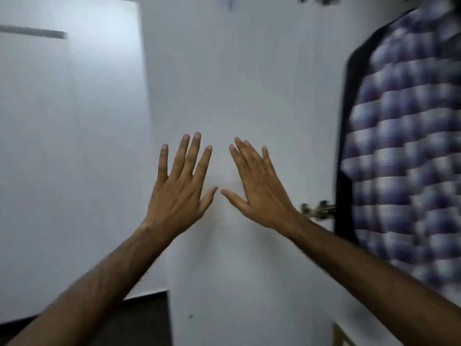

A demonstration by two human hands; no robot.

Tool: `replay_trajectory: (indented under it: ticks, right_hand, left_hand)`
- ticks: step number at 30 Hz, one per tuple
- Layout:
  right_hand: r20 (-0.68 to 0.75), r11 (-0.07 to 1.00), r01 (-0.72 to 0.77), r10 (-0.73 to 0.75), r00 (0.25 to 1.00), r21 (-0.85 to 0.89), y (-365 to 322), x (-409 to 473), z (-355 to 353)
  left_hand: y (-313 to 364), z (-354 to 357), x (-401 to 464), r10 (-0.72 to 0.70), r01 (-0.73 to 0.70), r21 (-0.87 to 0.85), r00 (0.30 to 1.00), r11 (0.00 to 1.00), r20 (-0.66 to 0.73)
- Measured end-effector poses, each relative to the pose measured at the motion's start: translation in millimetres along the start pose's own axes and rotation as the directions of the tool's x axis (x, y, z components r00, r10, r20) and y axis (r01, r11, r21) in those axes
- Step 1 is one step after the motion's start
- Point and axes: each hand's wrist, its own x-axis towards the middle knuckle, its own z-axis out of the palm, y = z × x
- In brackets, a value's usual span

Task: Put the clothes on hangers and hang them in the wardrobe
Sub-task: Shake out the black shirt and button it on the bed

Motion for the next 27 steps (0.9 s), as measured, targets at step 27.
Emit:
replay_trajectory:
  ticks: [27]
  right_hand:
    - [-0.155,0.306,0.562,-0.762,0.628,0.768,-884,-17,5]
  left_hand:
    - [-333,-448,-711,-0.898,0.337,0.844,0.296,0.417,0.325]
